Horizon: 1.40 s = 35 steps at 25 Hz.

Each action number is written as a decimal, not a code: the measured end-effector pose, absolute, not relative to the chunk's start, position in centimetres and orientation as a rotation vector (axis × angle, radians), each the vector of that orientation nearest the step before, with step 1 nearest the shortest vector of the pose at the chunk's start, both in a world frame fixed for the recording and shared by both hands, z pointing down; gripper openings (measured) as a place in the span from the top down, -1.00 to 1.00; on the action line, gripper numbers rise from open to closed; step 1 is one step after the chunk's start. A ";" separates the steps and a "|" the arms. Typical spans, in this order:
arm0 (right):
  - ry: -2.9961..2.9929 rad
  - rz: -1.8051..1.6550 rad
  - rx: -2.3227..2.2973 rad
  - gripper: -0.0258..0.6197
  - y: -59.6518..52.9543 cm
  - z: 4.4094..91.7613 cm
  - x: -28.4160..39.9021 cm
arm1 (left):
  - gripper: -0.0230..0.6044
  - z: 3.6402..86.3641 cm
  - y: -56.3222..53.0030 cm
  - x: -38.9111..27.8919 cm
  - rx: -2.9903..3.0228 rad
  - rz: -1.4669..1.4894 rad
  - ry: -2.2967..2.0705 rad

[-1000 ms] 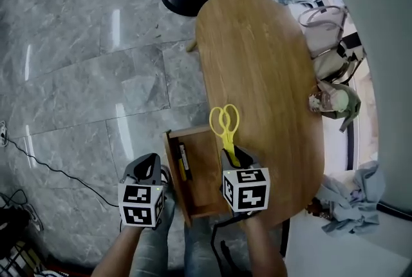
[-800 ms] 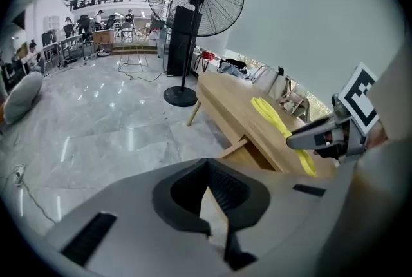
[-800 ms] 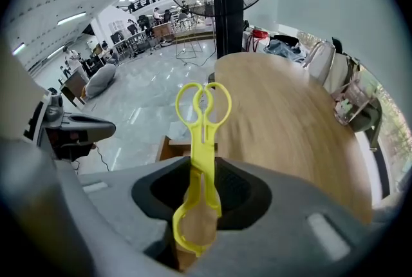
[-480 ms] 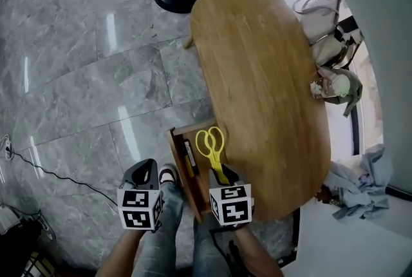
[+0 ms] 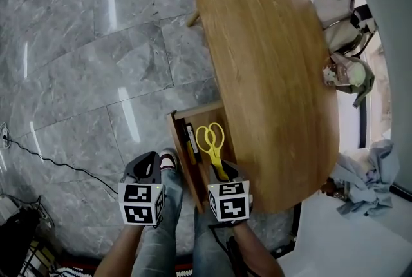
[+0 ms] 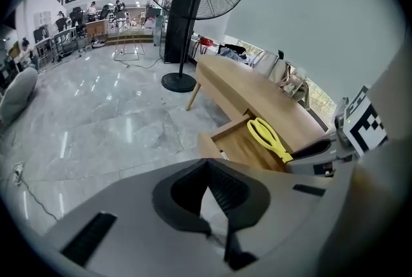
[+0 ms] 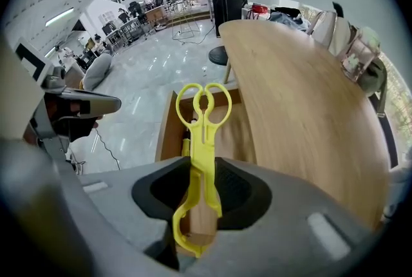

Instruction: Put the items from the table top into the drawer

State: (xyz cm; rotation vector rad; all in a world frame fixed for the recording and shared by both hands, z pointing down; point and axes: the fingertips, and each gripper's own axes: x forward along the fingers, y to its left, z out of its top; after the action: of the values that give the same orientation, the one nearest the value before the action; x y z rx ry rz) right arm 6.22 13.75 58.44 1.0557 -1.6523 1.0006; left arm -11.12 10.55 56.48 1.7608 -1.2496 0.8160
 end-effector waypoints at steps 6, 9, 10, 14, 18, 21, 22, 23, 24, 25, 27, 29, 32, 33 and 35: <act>-1.678 1.005 1.056 0.55 13.7 59.0 5.9 | 0.94 56.8 10.1 -11.3 1.754 0.813 -1.258; -1.681 0.989 1.069 0.45 13.8 59.1 6.2 | 0.94 56.7 9.8 -11.4 1.753 0.806 -1.270; -1.678 0.990 1.073 0.44 13.8 59.1 6.3 | 0.94 56.7 9.7 -11.4 1.753 0.804 -1.275; -1.669 0.993 1.076 0.44 14.1 58.8 6.8 | 0.94 56.4 9.3 -11.7 1.749 0.795 -1.295; -1.699 0.972 1.096 0.44 13.5 57.9 7.0 | 0.94 56.1 9.2 -12.0 1.737 0.783 -1.316; -1.762 0.943 1.149 0.45 12.4 56.5 7.0 | 0.94 55.6 9.3 -11.9 1.729 0.771 -1.331; -1.777 0.934 1.168 0.46 12.0 56.0 7.1 | 0.94 55.3 9.3 -11.8 1.728 0.764 -1.336; -1.790 0.927 1.186 0.50 11.7 55.5 7.3 | 0.94 55.0 9.2 -11.7 1.728 0.755 -1.340; -1.800 0.922 1.202 0.50 11.4 54.9 7.6 | 0.94 54.6 9.2 -11.5 1.728 0.745 -1.344; -1.810 0.919 1.218 0.51 11.2 54.3 7.8 | 0.94 54.0 9.1 -11.4 1.727 0.734 -1.348; -1.824 0.906 1.252 0.57 10.6 52.7 8.5 | 0.94 52.6 8.8 -11.2 1.725 0.709 -1.357; -1.837 0.879 1.296 0.80 10.0 50.2 9.7 | 0.94 50.5 8.3 -10.9 1.725 0.686 -1.372; -1.862 0.858 1.363 0.90 9.4 45.3 11.7 | 0.94 46.0 7.8 -10.6 1.740 0.656 -1.396; -1.871 0.858 1.387 0.90 9.2 43.4 12.5 | 0.94 44.1 7.7 -10.5 1.750 0.649 -1.405; -1.904 0.841 1.448 0.90 8.2 39.1 14.4 | 0.94 40.2 7.0 -10.1 1.771 0.639 -1.429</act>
State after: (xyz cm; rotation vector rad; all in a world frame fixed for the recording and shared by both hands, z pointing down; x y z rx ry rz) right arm 14.44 8.23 39.09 1.4481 -1.9043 0.8411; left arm -10.13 6.95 40.19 1.7713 -1.4290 0.6389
